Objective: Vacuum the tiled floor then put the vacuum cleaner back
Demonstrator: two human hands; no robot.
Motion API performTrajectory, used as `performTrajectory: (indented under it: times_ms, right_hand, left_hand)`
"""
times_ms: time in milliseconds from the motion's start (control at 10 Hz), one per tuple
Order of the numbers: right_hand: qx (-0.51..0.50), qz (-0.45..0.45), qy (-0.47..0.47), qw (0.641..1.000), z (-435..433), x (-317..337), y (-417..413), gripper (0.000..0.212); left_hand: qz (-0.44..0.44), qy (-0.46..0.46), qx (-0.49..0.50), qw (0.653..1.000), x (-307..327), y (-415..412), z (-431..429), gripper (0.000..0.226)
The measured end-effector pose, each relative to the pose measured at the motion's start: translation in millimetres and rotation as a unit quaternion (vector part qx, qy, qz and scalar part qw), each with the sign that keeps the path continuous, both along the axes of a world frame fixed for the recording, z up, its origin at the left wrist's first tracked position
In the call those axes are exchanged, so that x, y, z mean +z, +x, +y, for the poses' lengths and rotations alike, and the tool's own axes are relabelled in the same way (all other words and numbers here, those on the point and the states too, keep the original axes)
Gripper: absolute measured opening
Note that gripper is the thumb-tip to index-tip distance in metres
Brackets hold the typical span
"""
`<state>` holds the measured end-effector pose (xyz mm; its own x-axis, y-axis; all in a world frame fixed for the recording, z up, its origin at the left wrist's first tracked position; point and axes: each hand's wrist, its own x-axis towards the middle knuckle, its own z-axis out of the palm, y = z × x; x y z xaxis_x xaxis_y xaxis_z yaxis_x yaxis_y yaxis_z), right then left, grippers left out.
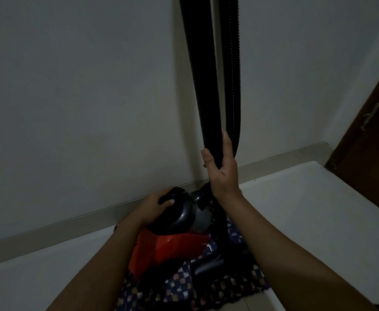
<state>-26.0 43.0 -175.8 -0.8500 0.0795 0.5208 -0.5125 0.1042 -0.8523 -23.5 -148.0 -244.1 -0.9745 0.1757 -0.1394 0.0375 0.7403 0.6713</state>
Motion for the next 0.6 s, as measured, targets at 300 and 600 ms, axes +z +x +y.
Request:
performTrajectory:
  times_ms: [300, 600]
  right_hand:
    - [0.028, -0.021, 0.033, 0.999, 11.1, 6.0, 4.9, 0.057]
    - [0.035, -0.071, 0.101, 0.992, 19.9, 24.1, 11.8, 0.066]
  left_hand:
    - [0.018, -0.035, 0.086, 0.995, -56.1, -18.1, -22.8, 0.060]
    - [0.030, -0.115, 0.154, 0.981, 2.8, 14.6, 16.4, 0.049]
